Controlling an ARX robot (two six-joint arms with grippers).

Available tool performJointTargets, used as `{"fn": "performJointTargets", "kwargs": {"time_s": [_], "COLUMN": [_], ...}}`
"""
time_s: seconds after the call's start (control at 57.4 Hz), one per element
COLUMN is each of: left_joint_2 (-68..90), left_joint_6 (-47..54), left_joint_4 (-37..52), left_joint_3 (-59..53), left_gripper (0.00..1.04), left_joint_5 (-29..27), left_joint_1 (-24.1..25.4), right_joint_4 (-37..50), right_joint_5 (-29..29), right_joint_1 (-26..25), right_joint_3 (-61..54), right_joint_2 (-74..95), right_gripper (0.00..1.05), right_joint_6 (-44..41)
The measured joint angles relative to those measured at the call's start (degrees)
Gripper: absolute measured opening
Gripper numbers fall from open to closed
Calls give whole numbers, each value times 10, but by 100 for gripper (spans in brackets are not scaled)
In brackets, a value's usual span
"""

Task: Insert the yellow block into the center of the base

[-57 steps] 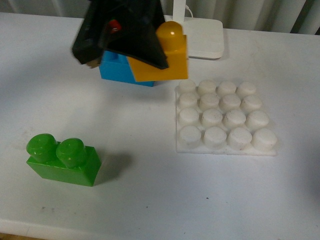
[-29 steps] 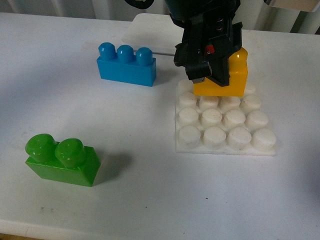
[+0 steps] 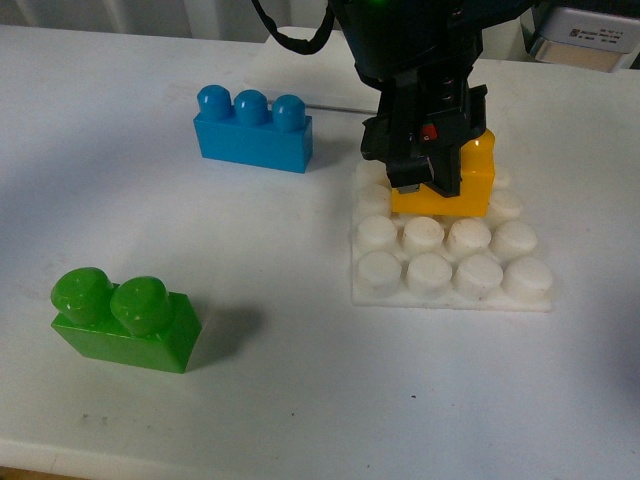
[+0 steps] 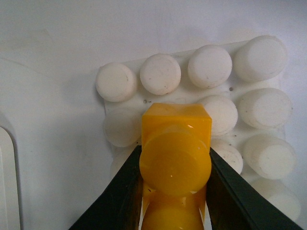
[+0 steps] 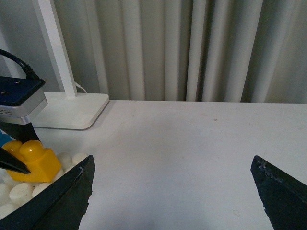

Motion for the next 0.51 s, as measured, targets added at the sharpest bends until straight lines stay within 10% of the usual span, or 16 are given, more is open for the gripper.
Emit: {"fn": "performJointTargets", "kwargs": {"time_s": [0.505], "left_joint_2": [7], "left_joint_6": [-8], "left_joint_4": [31], "left_joint_3": [-10], "left_gripper": [32], "left_joint_5": [-17], "left_joint_1": [-13], "right_joint_4": [0], "right_joint_5": [0], "right_joint_1": [0], "right_joint_3": [0], "right_joint_2": [0], "right_gripper": [96], "right_joint_6": [0]}}
